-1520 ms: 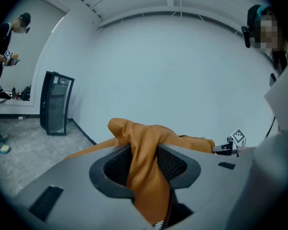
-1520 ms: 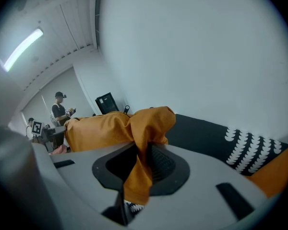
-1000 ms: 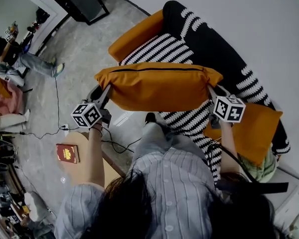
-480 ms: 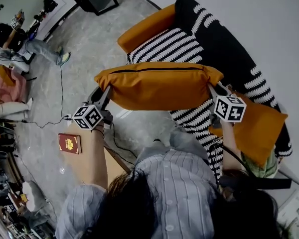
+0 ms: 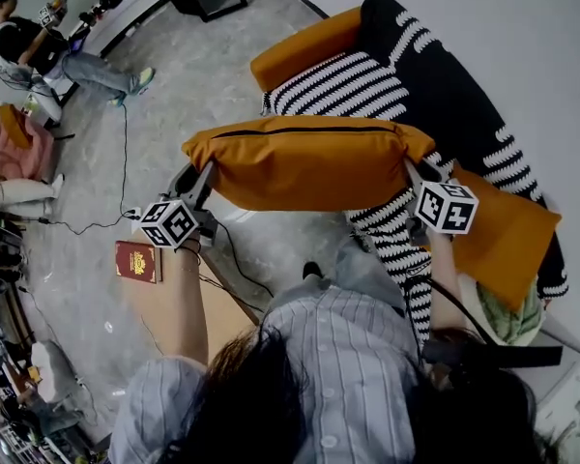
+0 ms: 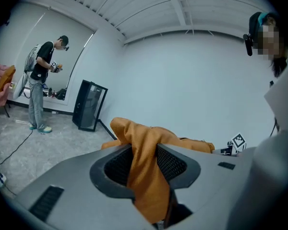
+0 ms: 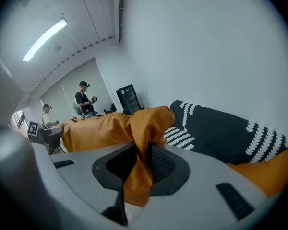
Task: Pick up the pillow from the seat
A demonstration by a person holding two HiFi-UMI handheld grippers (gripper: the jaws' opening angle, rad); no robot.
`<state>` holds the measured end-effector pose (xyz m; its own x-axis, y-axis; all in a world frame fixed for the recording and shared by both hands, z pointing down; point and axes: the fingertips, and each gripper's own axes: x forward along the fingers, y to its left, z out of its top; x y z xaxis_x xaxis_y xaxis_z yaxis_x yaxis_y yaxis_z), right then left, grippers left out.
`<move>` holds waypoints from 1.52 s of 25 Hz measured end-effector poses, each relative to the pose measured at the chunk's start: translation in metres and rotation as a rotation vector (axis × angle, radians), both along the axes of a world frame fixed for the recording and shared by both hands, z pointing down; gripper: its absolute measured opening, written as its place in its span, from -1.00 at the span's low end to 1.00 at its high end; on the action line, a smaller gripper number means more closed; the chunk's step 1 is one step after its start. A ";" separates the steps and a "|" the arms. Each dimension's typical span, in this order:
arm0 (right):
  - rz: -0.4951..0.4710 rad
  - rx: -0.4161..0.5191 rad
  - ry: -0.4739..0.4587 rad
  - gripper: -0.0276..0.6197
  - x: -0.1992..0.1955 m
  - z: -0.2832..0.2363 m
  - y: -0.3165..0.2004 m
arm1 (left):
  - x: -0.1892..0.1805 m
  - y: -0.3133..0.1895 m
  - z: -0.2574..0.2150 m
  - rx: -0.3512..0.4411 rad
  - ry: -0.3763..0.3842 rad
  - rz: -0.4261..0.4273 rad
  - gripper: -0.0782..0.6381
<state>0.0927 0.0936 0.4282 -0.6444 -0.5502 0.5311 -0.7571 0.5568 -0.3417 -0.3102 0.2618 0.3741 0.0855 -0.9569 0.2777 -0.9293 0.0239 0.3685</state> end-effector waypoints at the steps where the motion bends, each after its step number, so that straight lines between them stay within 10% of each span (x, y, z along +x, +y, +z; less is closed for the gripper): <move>1: 0.001 0.004 0.000 -0.68 -0.004 -0.005 0.007 | -0.004 0.009 -0.004 0.004 0.001 -0.002 -0.32; 16: -0.016 0.027 0.042 -0.68 -0.050 0.011 0.156 | -0.050 0.163 0.031 0.008 0.044 -0.003 -0.34; 38: -0.161 0.008 0.072 -0.68 -0.024 0.005 0.231 | -0.006 0.275 0.038 0.006 0.049 -0.165 -0.34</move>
